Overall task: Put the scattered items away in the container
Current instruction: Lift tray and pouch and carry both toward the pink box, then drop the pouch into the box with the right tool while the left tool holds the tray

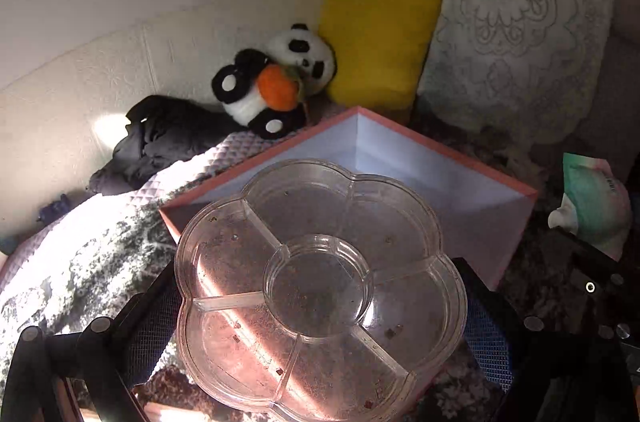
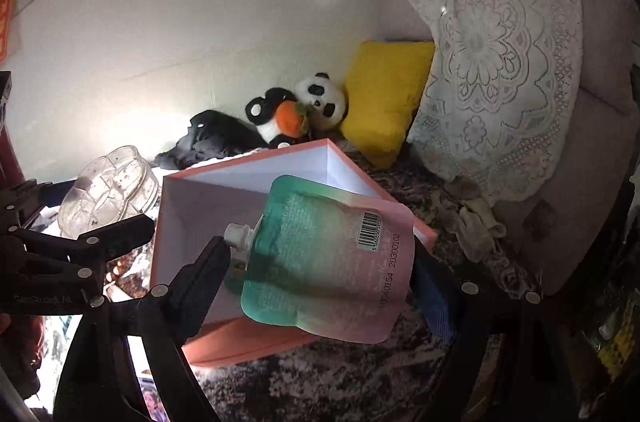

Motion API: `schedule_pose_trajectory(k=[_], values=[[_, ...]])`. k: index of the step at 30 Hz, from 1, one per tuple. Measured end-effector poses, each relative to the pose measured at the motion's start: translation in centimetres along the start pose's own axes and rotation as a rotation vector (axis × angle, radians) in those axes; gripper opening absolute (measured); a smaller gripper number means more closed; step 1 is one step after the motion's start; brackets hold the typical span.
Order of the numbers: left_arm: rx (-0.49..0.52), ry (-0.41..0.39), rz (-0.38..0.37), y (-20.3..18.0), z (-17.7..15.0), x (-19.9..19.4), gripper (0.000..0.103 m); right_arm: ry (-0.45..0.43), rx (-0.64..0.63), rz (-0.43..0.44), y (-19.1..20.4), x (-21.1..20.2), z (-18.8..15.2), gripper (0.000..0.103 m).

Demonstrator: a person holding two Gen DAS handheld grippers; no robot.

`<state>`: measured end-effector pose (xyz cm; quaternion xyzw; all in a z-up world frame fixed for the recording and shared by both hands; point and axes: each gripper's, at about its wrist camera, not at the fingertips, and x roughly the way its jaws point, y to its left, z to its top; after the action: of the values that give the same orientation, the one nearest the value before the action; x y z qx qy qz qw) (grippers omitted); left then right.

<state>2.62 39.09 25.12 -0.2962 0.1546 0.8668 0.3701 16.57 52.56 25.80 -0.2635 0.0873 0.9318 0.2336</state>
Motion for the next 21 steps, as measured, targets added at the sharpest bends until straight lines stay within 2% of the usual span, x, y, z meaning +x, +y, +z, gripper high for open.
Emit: schedule_pose_trajectory(k=[7, 14, 17, 19, 21], values=[[0.01, 0.06, -0.003, 1.9, 1.8, 7.2, 0.101, 0.031, -0.001, -0.024, -0.2, 8.2, 2.1, 0.088], [-0.008, 0.148, -0.042, 3.8, 0.8, 13.0, 0.102, 0.103, 0.002, -0.023, -0.4, 14.4, 1.5, 0.09], [-0.015, 0.183, -0.041, 4.6, 0.1, 14.4, 0.102, 0.16, -0.016, -0.035, 0.0, 16.4, 1.0, 0.094], [-0.019, 0.187, -0.038, 5.2, -0.2, 14.6, 0.102, 0.158, -0.03, -0.065, 0.2, 16.9, 0.7, 0.097], [-0.038, 0.191, -0.049, 5.8, -0.4, 14.5, 0.102, 0.161, -0.028, -0.061, 0.4, 17.1, 0.5, 0.099]])
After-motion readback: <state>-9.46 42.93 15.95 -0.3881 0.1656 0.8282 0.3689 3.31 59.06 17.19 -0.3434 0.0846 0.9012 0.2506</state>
